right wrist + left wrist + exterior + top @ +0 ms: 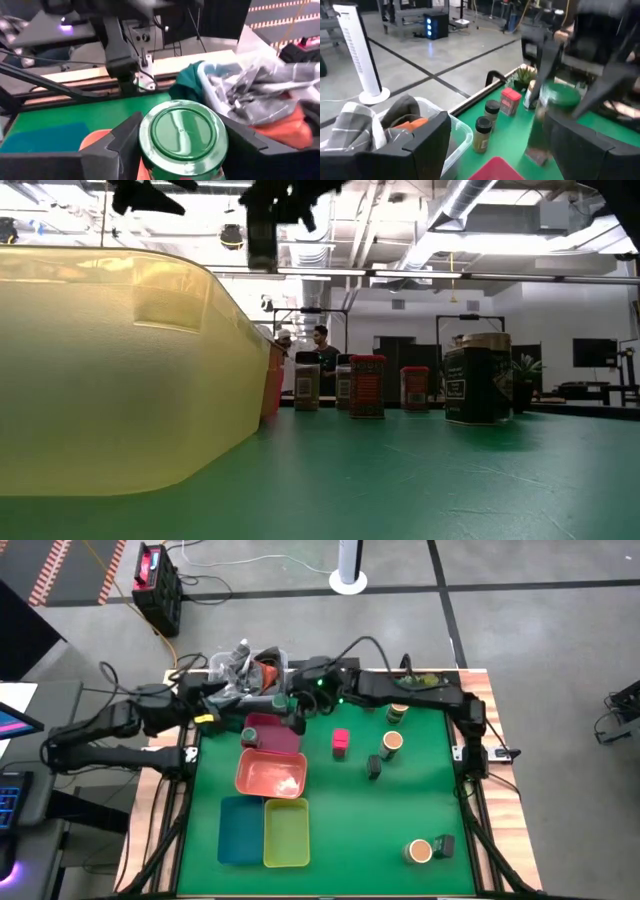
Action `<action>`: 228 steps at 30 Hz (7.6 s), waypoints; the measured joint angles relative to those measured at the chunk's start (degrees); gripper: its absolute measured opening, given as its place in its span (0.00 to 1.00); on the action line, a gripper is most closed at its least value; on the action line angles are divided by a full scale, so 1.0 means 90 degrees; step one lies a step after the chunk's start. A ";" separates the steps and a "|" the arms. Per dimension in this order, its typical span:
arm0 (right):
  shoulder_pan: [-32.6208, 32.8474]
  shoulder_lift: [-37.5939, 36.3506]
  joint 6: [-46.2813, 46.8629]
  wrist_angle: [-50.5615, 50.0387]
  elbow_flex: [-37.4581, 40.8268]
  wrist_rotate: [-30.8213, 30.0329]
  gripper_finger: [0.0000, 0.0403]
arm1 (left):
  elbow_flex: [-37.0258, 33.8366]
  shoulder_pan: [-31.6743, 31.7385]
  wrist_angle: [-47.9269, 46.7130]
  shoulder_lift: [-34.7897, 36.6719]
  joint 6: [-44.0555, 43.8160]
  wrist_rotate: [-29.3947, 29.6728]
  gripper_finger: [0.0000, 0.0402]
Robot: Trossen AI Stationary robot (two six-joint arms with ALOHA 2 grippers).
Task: Sort spices by type
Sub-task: Put the green seasoning bottle into the red bin, then put the bottom red seasoning can into the orange bin
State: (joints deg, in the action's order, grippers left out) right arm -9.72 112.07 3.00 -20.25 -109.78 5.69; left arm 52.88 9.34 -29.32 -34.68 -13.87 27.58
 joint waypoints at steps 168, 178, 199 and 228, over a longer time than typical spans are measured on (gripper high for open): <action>0.0068 -0.0444 0.4871 -0.2339 0.3585 -0.1238 0.67 | -0.0002 0.0049 0.0342 -0.2312 -0.0639 -0.2987 0.74; 0.0245 -0.0444 0.2527 -0.2408 0.3140 -0.0341 0.60 | -0.0002 0.0051 0.0420 -0.2312 -0.0206 -0.4387 0.74; 0.0477 -0.0444 0.0602 -0.3410 0.0428 -0.0289 0.61 | 0.0000 0.0051 0.1051 -0.2802 0.0595 -0.3930 0.74; 0.0945 -0.0444 0.0088 -0.2455 0.0428 -0.0335 0.61 | 0.0000 -0.0282 0.2247 -0.3509 0.0801 -0.3954 0.70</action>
State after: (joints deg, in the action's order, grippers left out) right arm -1.21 108.07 3.80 -42.35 -105.93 2.68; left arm 52.88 6.80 -9.09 -66.26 -6.65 -8.01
